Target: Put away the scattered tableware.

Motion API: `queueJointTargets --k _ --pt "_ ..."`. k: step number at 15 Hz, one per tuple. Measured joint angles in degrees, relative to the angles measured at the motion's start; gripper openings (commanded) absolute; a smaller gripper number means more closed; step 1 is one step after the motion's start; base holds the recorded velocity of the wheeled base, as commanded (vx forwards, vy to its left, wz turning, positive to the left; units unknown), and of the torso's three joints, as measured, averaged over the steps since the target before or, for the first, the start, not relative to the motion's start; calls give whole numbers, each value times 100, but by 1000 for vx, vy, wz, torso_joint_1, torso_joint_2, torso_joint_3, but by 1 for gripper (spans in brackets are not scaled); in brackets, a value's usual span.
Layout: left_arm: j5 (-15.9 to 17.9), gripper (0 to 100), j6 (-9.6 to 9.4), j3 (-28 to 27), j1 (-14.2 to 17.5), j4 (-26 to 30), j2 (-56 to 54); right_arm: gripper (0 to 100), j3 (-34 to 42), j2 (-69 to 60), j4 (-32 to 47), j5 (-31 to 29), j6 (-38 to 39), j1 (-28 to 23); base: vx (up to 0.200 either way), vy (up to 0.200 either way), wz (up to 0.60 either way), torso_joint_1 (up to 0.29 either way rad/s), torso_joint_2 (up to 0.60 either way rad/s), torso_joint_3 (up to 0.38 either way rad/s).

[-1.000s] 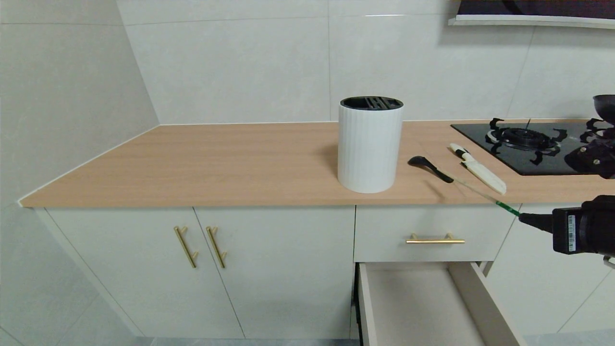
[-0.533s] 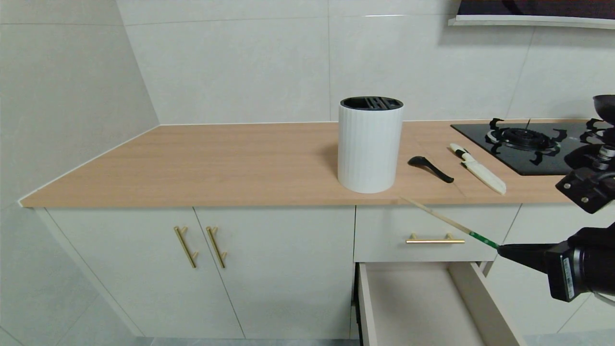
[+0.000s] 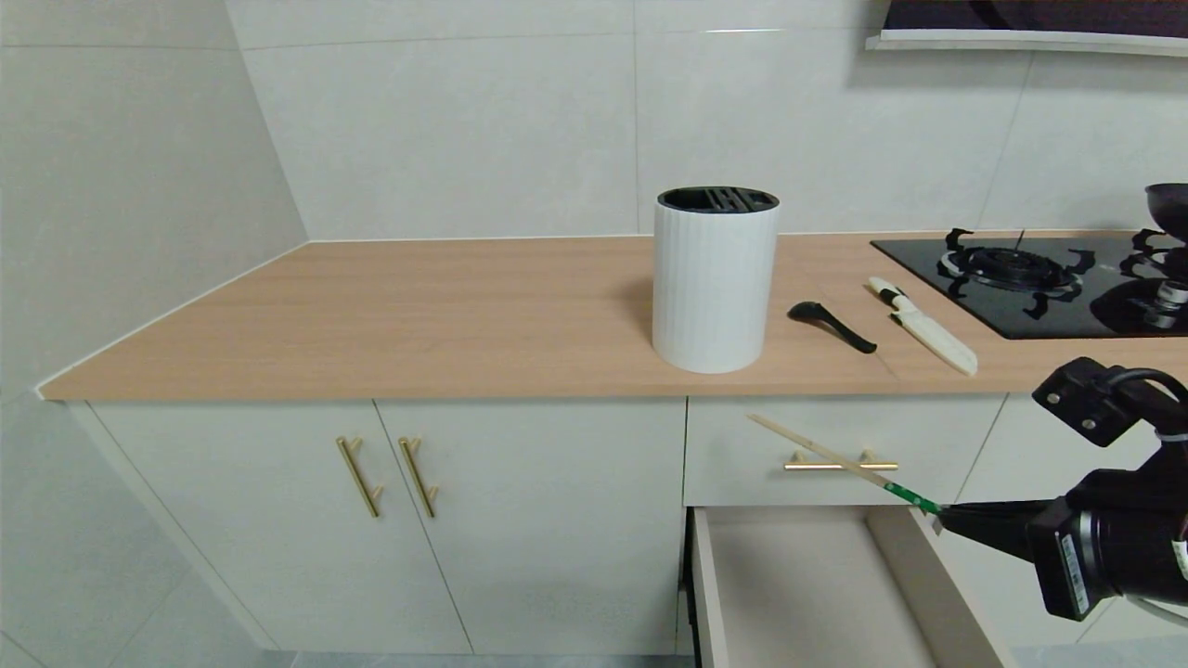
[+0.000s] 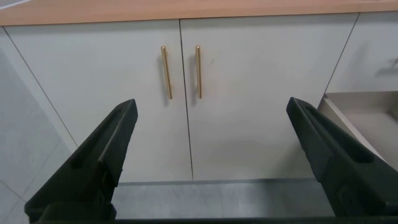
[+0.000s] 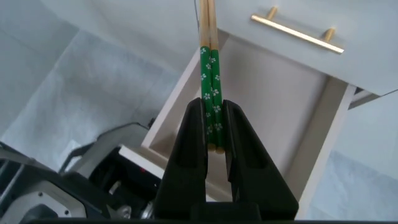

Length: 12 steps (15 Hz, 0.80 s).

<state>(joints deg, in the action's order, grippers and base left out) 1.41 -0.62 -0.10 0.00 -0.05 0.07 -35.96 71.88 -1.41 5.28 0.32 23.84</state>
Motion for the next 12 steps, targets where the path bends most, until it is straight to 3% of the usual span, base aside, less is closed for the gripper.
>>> queueJointTargets --k 12 --pt "0 100 0 0 0 10 0 0 68 400 -20 0 -7 49 0 0 0 -157 438 273"
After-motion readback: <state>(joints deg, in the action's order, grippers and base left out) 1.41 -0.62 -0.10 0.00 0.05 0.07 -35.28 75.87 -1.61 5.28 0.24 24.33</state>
